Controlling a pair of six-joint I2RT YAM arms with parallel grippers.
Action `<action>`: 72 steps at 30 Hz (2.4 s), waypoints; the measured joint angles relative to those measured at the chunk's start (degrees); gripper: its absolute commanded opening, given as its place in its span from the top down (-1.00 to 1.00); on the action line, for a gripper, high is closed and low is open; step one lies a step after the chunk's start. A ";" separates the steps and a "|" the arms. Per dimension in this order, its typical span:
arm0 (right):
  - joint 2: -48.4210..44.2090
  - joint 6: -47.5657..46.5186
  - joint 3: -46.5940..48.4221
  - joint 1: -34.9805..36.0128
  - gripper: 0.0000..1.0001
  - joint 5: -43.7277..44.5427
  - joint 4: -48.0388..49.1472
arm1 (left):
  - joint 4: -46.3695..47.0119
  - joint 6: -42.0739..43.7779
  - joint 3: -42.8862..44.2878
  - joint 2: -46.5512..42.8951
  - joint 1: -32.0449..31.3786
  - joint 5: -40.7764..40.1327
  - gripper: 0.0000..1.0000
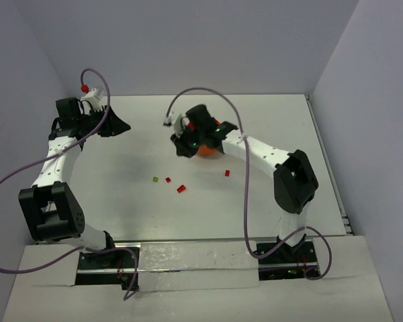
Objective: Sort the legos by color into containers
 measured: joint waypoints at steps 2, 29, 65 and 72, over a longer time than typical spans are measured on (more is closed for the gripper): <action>-1.20 0.93 3.39 -3.78 0.67 -0.94 0.14 | -0.15 1.43 -1.77 0.00 -1.26 -1.08 0.07; 12.68 11.79 17.15 -23.77 0.62 -4.02 1.18 | -5.46 15.58 -7.33 5.06 -35.79 -17.51 -0.01; 16.60 13.24 18.41 -23.89 -0.46 -2.05 1.95 | -8.90 20.78 -8.20 9.82 -44.44 -28.33 -0.10; 14.70 13.97 18.17 -23.89 -0.77 -1.94 1.63 | -9.36 20.97 -8.26 11.85 -46.94 -27.82 -0.10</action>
